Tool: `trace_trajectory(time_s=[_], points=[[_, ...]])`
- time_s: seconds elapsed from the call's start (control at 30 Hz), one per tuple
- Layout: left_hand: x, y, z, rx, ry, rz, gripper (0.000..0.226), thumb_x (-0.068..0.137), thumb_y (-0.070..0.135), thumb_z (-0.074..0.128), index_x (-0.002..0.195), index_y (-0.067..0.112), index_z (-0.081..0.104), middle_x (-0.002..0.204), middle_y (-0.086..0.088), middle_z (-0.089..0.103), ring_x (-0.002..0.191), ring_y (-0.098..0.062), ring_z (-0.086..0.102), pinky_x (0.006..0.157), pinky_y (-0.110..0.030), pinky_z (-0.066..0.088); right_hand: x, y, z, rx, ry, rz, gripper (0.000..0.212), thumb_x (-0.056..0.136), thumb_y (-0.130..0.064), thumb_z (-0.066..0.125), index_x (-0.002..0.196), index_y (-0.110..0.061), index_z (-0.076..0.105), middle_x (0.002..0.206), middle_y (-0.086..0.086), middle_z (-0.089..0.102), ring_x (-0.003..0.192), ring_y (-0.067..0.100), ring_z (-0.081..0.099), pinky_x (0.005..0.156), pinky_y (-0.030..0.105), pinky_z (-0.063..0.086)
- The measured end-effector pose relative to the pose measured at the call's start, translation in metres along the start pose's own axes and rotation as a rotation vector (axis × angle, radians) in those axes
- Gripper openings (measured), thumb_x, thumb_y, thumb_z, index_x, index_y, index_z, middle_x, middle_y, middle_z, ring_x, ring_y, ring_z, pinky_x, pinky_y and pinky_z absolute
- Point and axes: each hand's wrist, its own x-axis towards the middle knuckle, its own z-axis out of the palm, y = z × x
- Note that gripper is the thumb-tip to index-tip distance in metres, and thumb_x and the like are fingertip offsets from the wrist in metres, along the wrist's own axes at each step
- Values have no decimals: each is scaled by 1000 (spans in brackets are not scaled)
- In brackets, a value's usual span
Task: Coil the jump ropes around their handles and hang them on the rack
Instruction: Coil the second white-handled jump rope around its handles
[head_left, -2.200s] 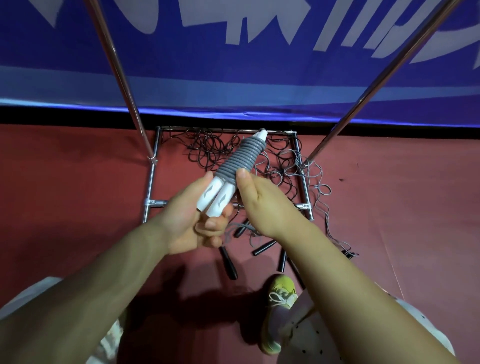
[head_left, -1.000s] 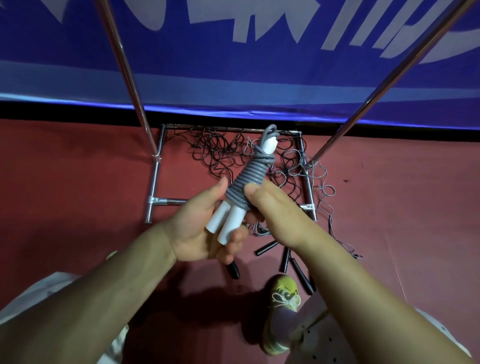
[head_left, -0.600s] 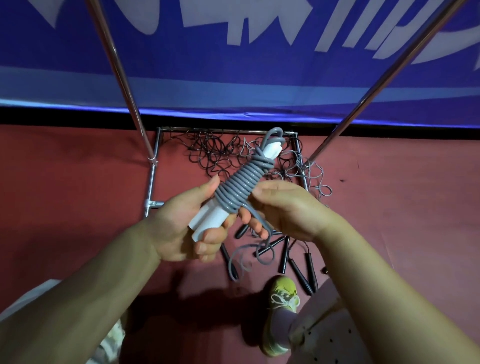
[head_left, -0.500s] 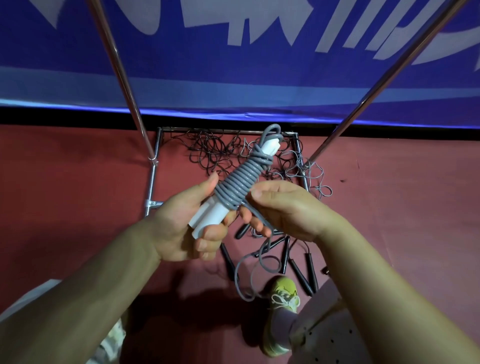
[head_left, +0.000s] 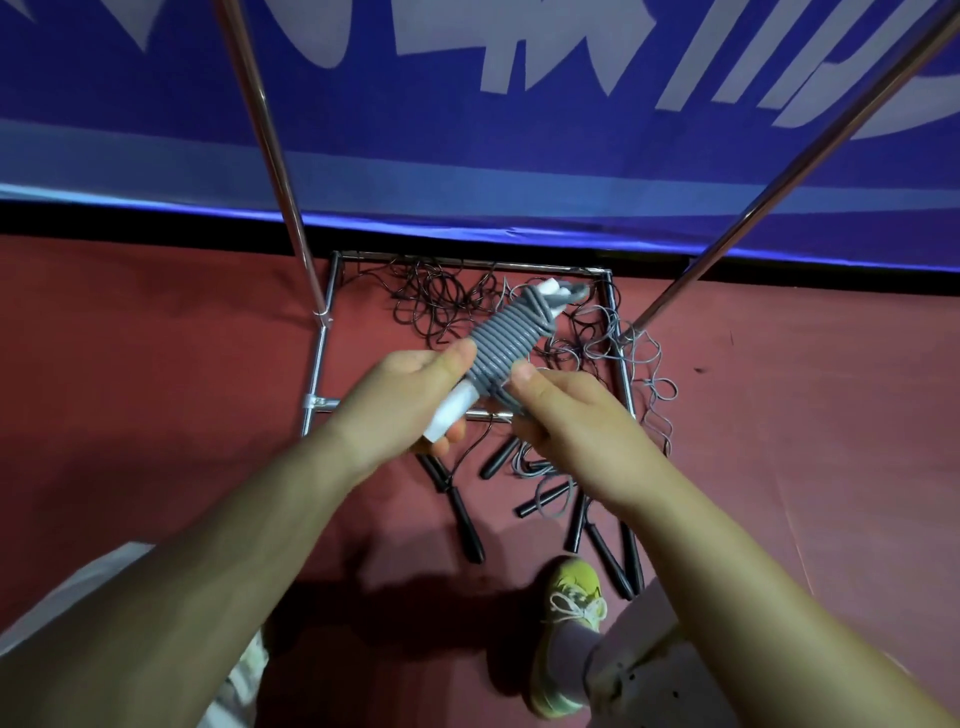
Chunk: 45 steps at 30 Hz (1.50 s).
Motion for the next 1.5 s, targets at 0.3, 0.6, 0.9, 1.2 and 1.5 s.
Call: trace_trajectory(time_s=[0.3,0.6,0.9,1.2,1.5], points=[[-10,-12,17,785,-219,80,28,97,47,40,85,23,34,81,3,48,78,-23,46,67,-34,33,8,15,9,23,-51,450,55,94,-64,32,66,-18,48,58,-2,38,46,11,26,46,24,17],[-8,-11,3,186,-298,-44,34,90,47,55,90,13,55,81,-2,60,70,-11,54,62,-17,44,18,11,9,27,-6,215,37,80,-53,41,63,-20,41,44,-10,32,39,7,25,47,28,20],[2,-30,18,-909,-1093,-194,52,84,56,60,111,12,67,74,1,65,58,-8,60,71,-34,56,12,9,1,273,-158,-118,23,84,-31,39,75,-13,49,47,-10,45,44,3,41,48,17,33],[-2,-15,10,-537,-613,-334,48,68,66,59,68,19,66,47,5,41,36,-3,25,49,-24,47,8,10,-19,49,-233,26,30,86,-47,42,70,-29,60,63,-6,39,55,11,29,47,28,22],[-4,-9,5,-205,-383,-223,45,73,57,47,82,14,56,51,3,50,36,-3,25,53,-22,43,14,13,-22,-180,-110,91,39,95,-42,51,67,-15,56,56,0,49,53,16,43,56,30,38]])
